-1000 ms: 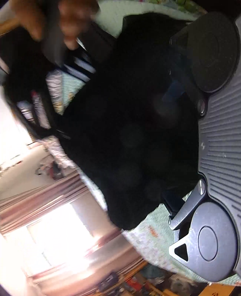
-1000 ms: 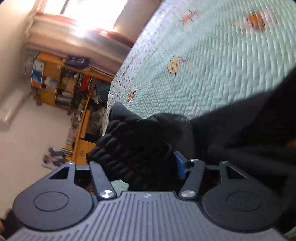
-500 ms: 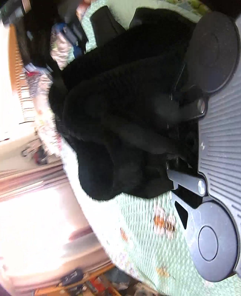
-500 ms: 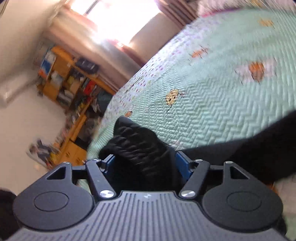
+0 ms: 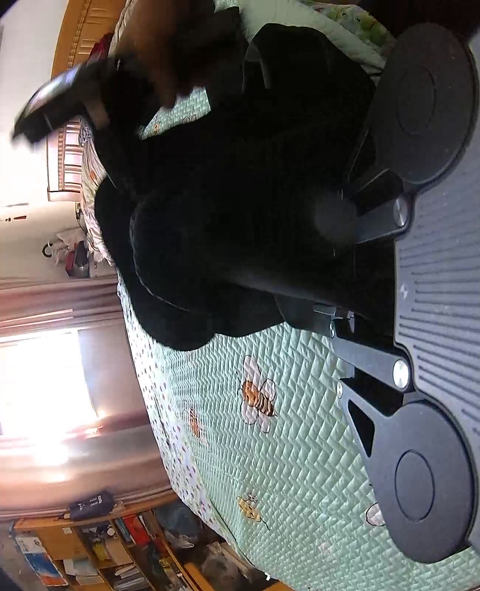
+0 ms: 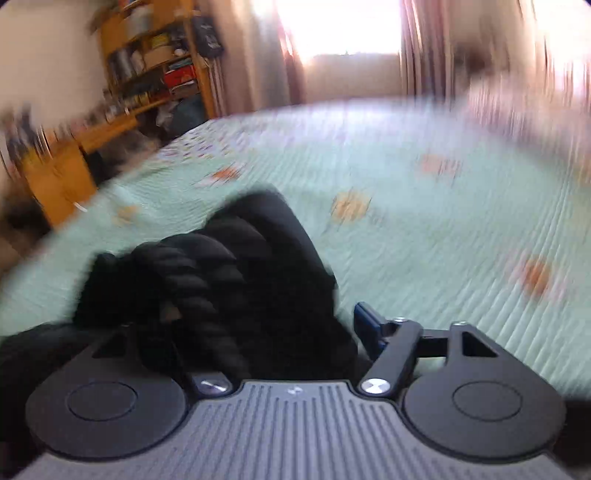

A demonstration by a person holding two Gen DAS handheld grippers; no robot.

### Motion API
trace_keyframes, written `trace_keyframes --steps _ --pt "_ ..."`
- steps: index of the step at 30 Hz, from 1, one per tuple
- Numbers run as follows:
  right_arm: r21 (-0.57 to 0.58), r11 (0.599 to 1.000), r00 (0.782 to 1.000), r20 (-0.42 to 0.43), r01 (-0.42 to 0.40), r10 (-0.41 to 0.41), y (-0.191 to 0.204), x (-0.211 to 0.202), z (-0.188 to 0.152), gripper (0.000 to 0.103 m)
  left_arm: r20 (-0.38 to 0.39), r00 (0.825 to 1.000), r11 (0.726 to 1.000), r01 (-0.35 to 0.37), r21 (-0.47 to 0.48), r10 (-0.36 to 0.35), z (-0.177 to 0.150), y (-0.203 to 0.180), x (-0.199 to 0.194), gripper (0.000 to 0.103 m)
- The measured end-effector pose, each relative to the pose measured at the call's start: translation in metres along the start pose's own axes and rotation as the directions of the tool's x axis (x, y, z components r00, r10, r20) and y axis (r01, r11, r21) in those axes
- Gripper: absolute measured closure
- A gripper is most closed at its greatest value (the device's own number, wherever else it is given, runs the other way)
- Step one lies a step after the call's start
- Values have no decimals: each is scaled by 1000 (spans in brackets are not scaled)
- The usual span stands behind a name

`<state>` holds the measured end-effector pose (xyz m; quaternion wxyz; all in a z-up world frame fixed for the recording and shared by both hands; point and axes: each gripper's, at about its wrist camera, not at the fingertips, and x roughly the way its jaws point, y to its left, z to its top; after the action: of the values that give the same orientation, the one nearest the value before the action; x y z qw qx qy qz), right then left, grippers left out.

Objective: Fold clothes

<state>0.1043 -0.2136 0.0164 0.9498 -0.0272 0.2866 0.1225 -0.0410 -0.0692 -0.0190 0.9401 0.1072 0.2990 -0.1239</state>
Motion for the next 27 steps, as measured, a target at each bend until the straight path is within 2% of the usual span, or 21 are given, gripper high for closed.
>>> trace_keyframes --steps 2,4,6,8,12,15,17,19,21,23,24,25,26,27 --pt "-134 984 993 49 116 -111 16 12 7 79 3 1000 1000 5 -15 -5 0 7 -1 94" --pt "-173 975 989 78 139 -127 22 20 19 86 12 1000 999 3 -43 -3 2 11 -5 94" --pt "-244 943 968 167 226 -188 32 18 41 90 27 1000 997 -4 -74 6 0 18 -5 94" --pt "-295 909 942 251 296 -225 41 15 71 90 52 999 995 -4 -101 10 3 26 -5 95" --pt "-275 908 924 308 315 -227 61 17 153 90 166 986 990 -6 -142 30 17 45 -16 94" --pt "-315 893 910 363 322 -200 109 26 209 91 251 966 976 -11 -216 66 26 71 -28 94" --pt "-344 882 902 396 321 -174 147 34 244 91 293 949 954 -24 -298 116 28 95 -39 94" --pt "-364 884 892 438 294 -116 201 42 274 91 329 926 924 -51 -379 186 23 121 -54 94" --pt "-368 904 879 476 219 -19 260 50 299 92 345 890 885 -121 -449 297 10 145 -70 94" --pt "-369 925 862 494 92 111 311 65 307 91 295 860 826 -221 -519 416 -7 167 -77 94" --pt "-374 927 852 492 21 179 336 73 310 87 252 845 787 -275 -552 472 -16 179 -78 94" --pt "-397 915 863 433 -77 261 357 88 308 81 184 842 750 -327 -575 508 -26 190 -74 94" --pt "-433 886 894 313 -167 321 378 108 304 59 114 854 734 -360 -575 508 -36 197 -67 94" --pt "-459 857 926 166 -232 339 397 132 295 45 44 862 719 -393 -573 506 -47 205 -59 93"
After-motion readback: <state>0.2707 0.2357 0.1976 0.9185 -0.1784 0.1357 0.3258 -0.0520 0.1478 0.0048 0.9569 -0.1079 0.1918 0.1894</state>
